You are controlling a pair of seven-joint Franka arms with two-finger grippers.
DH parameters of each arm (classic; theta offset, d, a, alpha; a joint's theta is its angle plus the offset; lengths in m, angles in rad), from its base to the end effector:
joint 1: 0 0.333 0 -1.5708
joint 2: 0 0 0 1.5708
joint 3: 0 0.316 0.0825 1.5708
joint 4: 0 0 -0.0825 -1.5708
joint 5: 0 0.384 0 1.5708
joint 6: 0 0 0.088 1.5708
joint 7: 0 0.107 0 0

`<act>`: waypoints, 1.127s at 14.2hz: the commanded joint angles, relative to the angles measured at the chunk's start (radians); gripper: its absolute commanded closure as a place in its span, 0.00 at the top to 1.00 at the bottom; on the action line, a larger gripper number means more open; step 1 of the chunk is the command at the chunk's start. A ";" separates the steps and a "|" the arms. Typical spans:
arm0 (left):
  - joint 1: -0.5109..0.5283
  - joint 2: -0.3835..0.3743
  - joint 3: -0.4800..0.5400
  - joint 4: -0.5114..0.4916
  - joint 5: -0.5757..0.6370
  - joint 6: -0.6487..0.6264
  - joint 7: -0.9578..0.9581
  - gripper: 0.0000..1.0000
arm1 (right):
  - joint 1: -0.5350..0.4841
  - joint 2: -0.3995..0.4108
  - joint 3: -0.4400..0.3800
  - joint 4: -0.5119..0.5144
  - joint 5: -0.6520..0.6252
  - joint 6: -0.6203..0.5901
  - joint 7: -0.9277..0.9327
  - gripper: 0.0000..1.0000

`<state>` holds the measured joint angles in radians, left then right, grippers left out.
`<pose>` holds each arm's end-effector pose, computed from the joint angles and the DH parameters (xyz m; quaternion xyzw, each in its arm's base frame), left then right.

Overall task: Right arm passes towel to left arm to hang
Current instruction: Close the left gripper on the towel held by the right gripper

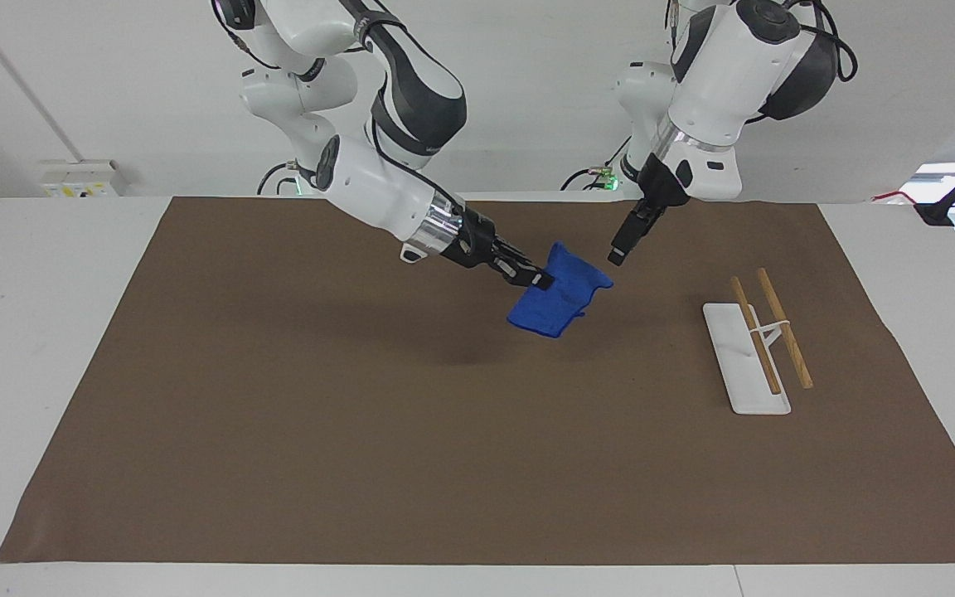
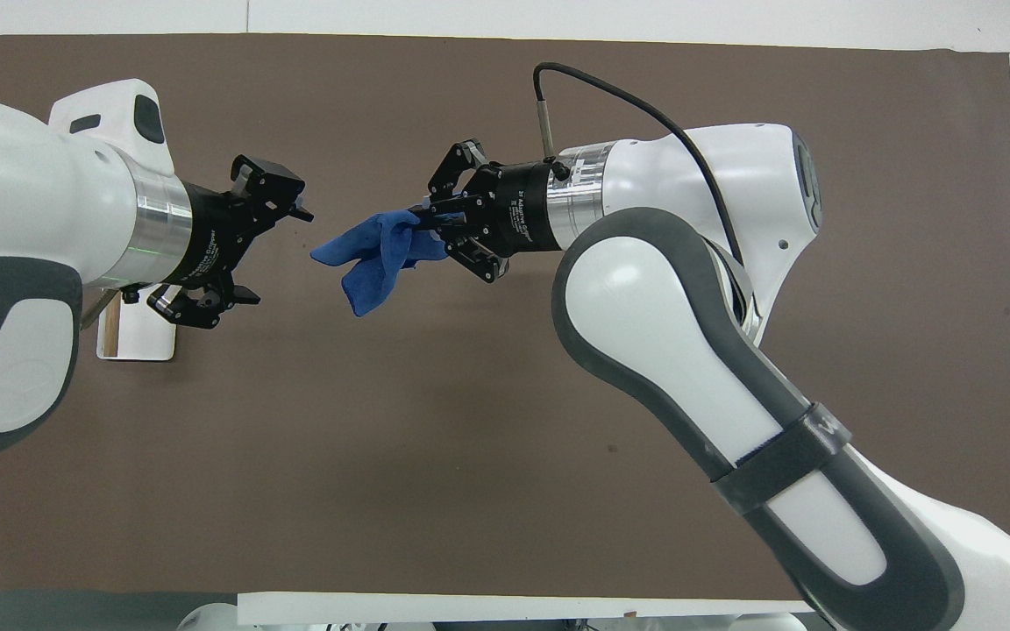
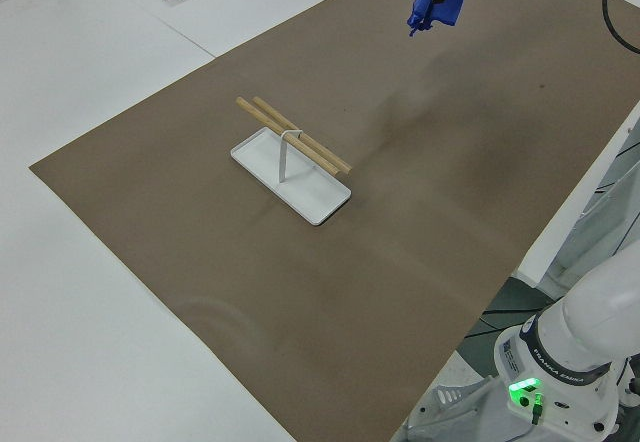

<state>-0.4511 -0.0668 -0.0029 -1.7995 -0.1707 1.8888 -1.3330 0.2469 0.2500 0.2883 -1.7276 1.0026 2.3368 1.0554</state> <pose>0.4952 -0.2557 0.5824 0.8903 0.4410 -0.0158 0.1124 0.5734 0.3366 0.4874 -0.7476 0.4815 0.2004 0.4113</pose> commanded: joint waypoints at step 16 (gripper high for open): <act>-0.040 0.108 0.015 -0.064 -0.018 0.245 -0.210 0.78 | -0.008 -0.014 0.003 -0.027 0.025 0.007 0.006 0.00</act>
<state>-0.4797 0.0485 0.0014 -1.8520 -0.1794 2.1117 -1.5667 0.2448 0.2500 0.2863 -1.7378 1.0032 2.3368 1.0676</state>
